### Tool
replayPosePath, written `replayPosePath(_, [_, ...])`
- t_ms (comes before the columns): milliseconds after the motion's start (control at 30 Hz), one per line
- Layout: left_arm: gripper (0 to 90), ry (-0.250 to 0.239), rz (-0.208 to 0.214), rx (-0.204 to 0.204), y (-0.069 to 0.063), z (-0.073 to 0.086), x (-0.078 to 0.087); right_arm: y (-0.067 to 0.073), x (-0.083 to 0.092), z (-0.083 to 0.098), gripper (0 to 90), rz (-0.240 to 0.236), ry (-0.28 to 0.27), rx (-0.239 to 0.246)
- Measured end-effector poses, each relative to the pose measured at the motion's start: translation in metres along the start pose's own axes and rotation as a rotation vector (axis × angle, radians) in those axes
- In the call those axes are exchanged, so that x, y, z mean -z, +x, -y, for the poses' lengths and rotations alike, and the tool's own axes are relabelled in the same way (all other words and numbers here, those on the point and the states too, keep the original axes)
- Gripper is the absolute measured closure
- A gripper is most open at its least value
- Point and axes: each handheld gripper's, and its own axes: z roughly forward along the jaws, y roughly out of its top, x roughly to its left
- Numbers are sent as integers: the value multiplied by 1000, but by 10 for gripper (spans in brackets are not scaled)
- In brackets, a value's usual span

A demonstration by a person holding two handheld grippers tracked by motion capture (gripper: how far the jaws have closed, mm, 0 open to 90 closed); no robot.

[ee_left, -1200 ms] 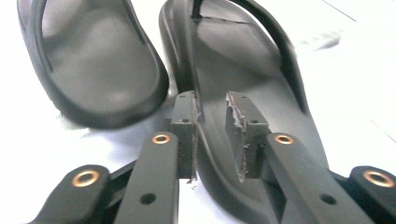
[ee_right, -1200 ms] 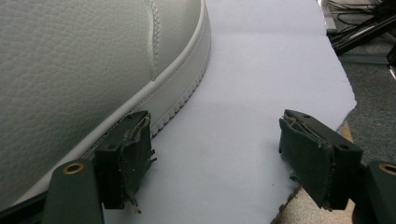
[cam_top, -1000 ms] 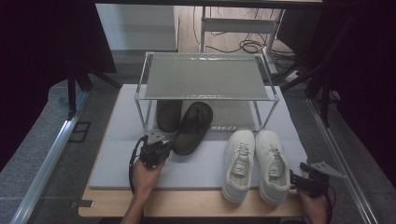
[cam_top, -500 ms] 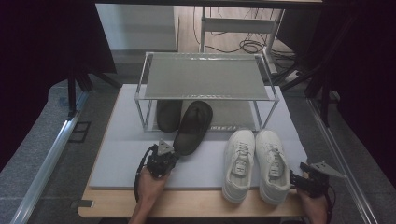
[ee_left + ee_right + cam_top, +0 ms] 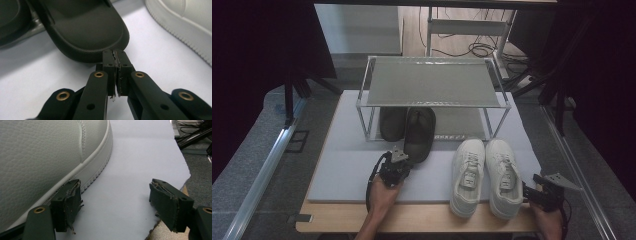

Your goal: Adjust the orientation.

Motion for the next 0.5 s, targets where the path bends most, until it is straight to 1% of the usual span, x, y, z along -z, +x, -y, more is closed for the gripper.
replayPosePath(133, [879, -2, -11, 0, 1, -8, -6, 0, 0, 0, 259, 0, 0, -1])
replayPosePath(300, [880, 1, -19, 7, 5, -13, -12, 0, 0, 0, 259, -1, 0, -1])
replayPosePath(500, [881, -5, -24, 31, 12, -20, -24, 0, 0, 0, 259, 0, -1, 0])
